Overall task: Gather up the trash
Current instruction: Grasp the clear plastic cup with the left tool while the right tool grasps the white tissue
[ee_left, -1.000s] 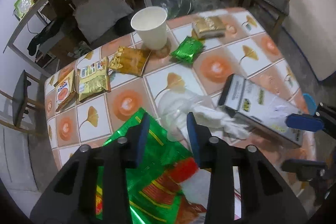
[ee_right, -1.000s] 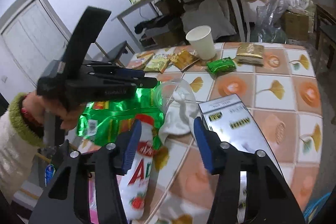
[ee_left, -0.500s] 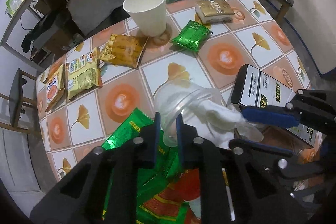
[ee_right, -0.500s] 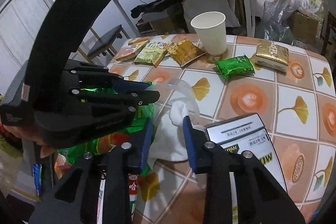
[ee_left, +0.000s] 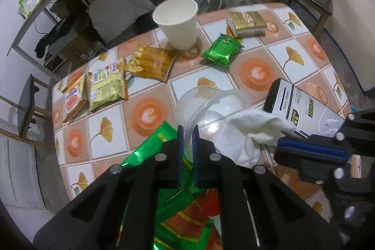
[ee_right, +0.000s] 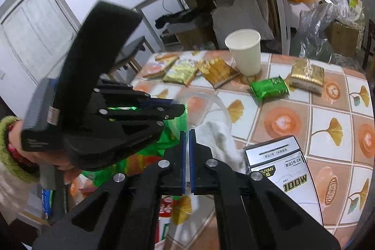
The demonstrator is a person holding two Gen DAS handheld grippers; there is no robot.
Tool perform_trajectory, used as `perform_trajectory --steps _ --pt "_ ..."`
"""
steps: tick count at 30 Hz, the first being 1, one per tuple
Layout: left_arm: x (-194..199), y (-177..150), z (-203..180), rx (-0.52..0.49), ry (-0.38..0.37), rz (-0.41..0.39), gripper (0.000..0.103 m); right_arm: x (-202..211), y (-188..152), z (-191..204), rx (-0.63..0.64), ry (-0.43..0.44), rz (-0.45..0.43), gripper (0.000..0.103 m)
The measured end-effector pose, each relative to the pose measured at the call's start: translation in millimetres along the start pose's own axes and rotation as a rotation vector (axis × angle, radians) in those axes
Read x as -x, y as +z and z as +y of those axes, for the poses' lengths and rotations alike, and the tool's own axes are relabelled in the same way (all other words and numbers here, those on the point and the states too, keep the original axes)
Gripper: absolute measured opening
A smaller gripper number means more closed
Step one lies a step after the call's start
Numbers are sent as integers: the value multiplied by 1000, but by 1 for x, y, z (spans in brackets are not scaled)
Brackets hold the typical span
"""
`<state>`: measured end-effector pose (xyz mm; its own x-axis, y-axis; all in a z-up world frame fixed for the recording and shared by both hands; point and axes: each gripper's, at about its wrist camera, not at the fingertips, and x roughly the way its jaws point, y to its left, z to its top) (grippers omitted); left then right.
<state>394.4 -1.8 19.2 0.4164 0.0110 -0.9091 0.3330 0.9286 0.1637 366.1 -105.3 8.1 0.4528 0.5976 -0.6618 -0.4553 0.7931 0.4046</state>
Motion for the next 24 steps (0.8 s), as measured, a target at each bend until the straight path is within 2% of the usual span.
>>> perform_trajectory --steps 6,10,12,13,14,18,24 --pt "14 -5 -1 2 18 -21 5 24 3 5 10 5 -54 3" --pt "11 -11 -4 4 5 -12 4 21 -2 3 30 -23 -18 6" --pt "10 -14 -5 2 -6 -6 4 13 -5 1 45 -35 24 20" --pt "9 -15 -6 3 -12 -3 4 9 -6 1 49 -48 39 36" --pt "9 -15 -6 3 -21 1 4 4 -7 0 57 -73 45 41" --pt "12 -17 -5 -3 -39 1 4 -12 -7 -11 39 -117 75 45" --pt "11 -17 -3 -10 -55 6 4 -33 -7 -18 29 -142 114 45"
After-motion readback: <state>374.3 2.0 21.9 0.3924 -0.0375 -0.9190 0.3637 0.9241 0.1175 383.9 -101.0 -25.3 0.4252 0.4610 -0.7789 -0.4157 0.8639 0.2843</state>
